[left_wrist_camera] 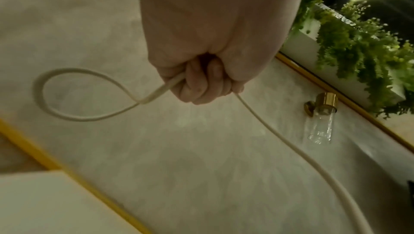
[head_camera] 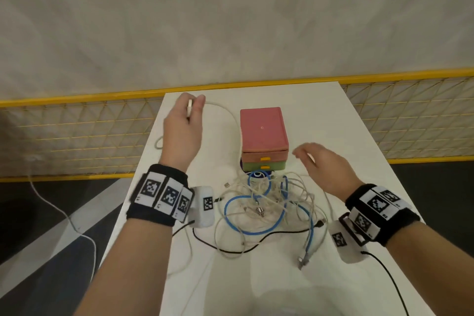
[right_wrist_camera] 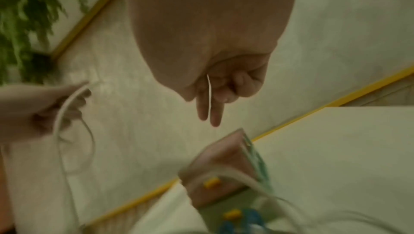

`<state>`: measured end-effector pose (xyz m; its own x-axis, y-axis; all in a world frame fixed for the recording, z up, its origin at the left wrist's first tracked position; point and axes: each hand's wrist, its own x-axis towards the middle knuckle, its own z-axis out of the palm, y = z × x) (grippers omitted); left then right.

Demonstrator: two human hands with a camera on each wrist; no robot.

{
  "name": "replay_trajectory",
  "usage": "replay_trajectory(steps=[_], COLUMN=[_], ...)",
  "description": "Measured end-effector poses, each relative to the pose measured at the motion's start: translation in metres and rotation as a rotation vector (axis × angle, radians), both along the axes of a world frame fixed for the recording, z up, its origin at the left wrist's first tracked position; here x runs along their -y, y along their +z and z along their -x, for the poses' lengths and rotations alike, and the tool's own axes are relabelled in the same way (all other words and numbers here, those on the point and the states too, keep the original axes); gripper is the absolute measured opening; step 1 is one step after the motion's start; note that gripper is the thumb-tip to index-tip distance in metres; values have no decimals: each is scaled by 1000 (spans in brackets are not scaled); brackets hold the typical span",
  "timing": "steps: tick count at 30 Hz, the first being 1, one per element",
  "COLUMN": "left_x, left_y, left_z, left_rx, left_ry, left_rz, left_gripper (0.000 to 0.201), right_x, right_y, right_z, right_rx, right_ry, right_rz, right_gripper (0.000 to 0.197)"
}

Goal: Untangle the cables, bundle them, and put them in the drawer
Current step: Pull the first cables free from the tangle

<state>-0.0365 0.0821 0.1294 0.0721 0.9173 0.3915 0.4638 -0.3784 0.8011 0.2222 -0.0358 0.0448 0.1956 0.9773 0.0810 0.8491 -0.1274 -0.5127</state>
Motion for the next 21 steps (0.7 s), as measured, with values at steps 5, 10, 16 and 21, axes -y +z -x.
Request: replay_trajectory(steps=[5,10,16,21], left_x=[18,9,-4,30], left_y=[-13,-14,-26,-34], left_z=[-39,-37,-6,-33], left_rx=[-16,70,-88,-392], left_ry=[-75,9,29,-489], left_rz=[-32,-85,-31,80], left_gripper=[24,25,22,25], right_x=[-19,-18,-20,-34], right_y=[52,35,15,35], right_z=[64,84,57,63], right_rx=[-767,-950,-626,-507], right_ry=[202,323,238,340], right_rz=[-19,49,-39,-95], right_gripper=[40,23,30,27])
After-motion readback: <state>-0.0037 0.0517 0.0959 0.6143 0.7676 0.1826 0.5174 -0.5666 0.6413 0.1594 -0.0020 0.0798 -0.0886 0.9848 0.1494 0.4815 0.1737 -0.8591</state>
